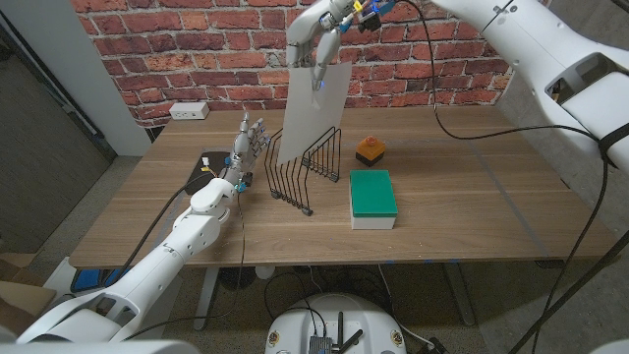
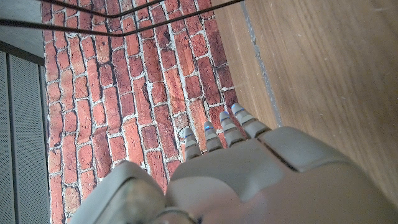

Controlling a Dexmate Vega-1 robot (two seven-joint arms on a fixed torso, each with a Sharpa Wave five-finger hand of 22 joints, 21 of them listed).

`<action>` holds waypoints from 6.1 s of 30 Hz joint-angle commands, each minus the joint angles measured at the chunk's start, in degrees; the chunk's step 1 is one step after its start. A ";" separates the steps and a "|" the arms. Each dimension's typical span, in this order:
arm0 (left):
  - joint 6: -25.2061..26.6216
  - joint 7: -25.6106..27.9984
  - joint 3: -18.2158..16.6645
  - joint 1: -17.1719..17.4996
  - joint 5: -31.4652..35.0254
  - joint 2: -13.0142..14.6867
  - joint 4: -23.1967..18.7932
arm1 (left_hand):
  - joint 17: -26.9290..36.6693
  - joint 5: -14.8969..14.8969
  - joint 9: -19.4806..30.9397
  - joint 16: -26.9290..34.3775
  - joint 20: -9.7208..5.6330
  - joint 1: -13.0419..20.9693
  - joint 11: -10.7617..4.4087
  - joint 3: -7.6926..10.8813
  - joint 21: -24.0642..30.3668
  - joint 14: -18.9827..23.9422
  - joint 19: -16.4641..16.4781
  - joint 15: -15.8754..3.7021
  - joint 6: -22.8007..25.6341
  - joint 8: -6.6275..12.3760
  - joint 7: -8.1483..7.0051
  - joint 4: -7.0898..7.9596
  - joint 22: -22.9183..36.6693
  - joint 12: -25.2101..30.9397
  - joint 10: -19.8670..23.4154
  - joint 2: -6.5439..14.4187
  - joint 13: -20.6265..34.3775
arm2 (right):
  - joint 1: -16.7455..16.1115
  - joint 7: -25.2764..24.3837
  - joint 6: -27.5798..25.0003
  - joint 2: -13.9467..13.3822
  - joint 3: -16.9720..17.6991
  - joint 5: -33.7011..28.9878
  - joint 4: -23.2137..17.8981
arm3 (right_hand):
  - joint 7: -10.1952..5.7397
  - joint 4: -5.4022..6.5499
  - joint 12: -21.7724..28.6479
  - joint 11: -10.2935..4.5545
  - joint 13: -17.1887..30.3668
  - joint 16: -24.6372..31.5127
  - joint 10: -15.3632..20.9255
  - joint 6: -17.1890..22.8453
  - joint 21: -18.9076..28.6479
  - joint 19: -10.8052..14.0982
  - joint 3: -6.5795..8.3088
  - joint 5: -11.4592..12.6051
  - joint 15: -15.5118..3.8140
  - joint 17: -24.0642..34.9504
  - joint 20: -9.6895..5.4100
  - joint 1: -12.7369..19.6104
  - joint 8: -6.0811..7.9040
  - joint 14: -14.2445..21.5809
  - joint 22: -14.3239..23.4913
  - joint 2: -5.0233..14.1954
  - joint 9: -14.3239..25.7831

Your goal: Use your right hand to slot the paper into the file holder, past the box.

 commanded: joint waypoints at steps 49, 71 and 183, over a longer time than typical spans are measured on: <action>-0.02 -0.03 -0.01 0.01 -0.01 0.00 0.05 | 0.15 0.10 0.31 0.36 -0.12 -0.04 -0.46 0.06 0.46 0.52 0.35 0.03 0.05 0.36 -0.51 0.39 0.33 0.40 -0.13 0.51 0.33 | -5.69 -6.39 -7.36 -0.17 -2.31 -9.40 -6.62 | 0.57 -0.02 -0.06 0.07 0.45 -0.62 0.30 -0.06 2.03 -1.10 -0.63 0.31 -5.16 0.75 -4.86 -0.49 0.46 -0.25 -0.60 0.88 0.16; -0.02 -0.03 0.00 0.00 0.00 -0.01 0.07 | 0.15 0.10 0.31 0.38 -0.10 -0.04 -0.42 0.07 0.47 0.58 0.38 0.07 0.03 0.35 -0.51 0.39 0.33 0.41 -0.12 0.52 0.33 | -8.18 -8.85 -11.02 -0.34 -4.05 -16.89 -9.73 | 0.57 -0.02 -0.02 0.04 0.54 -0.80 0.45 -0.07 2.57 -1.29 -0.73 0.33 -5.15 0.89 -4.84 -0.71 0.53 -0.22 -0.79 1.02 0.14; -0.10 -0.05 0.02 0.00 0.02 -0.05 0.16 | 0.15 0.09 0.31 0.35 -0.12 -0.05 -0.42 0.06 0.47 0.51 0.38 -0.01 0.04 0.36 -0.51 0.40 0.33 0.41 -0.12 0.51 0.33 | -16.06 -0.83 -29.11 -2.18 -2.67 -33.16 -28.53 | 2.26 2.08 -3.18 2.39 -7.58 -8.99 -34.49 -28.47 -3.29 -13.71 -6.28 0.19 -0.33 -3.17 2.12 -16.46 -13.89 -29.44 -3.48 -5.94 -1.96</action>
